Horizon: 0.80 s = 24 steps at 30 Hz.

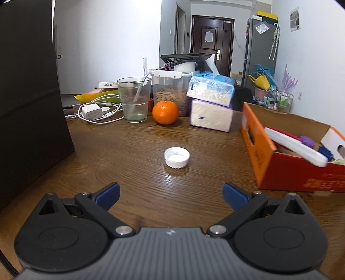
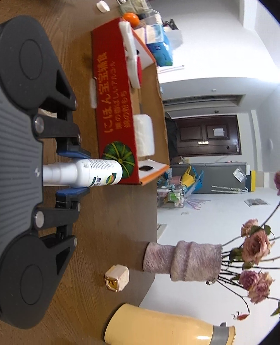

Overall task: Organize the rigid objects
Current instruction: 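Grasp the white spray bottle with the right tool while the left tool grasps the white cap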

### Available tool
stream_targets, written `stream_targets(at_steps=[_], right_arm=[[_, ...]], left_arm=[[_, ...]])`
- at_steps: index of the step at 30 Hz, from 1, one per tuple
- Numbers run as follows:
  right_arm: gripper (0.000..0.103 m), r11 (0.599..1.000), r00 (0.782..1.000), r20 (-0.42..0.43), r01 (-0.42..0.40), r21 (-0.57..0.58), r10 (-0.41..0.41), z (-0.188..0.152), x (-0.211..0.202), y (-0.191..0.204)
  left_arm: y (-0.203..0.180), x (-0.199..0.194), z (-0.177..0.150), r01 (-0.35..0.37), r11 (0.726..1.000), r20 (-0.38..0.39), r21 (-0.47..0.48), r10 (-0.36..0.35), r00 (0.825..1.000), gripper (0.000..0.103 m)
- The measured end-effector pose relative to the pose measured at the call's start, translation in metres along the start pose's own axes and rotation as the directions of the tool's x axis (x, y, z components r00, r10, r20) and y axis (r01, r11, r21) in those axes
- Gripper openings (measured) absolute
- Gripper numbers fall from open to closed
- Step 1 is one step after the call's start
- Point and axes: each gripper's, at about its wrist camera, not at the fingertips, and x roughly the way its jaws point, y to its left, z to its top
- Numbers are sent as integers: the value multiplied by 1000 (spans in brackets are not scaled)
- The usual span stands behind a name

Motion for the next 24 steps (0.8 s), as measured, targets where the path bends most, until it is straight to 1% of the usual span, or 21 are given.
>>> stream_targets(at_steps=[11, 20, 24], right_arm=[[27, 999, 999, 21, 31, 13, -32, 2, -2, -6], [27, 998, 998, 24, 54, 12, -54, 3, -1, -7], [27, 998, 998, 23, 56, 10, -56, 3, 0, -7]], left_arm=[[1, 47, 12, -25, 999, 0, 25, 25, 1000, 103], [-6, 85, 27, -42, 999, -15, 2, 42, 999, 103], [-8, 98, 31, -38, 999, -35, -2, 38, 999, 93]])
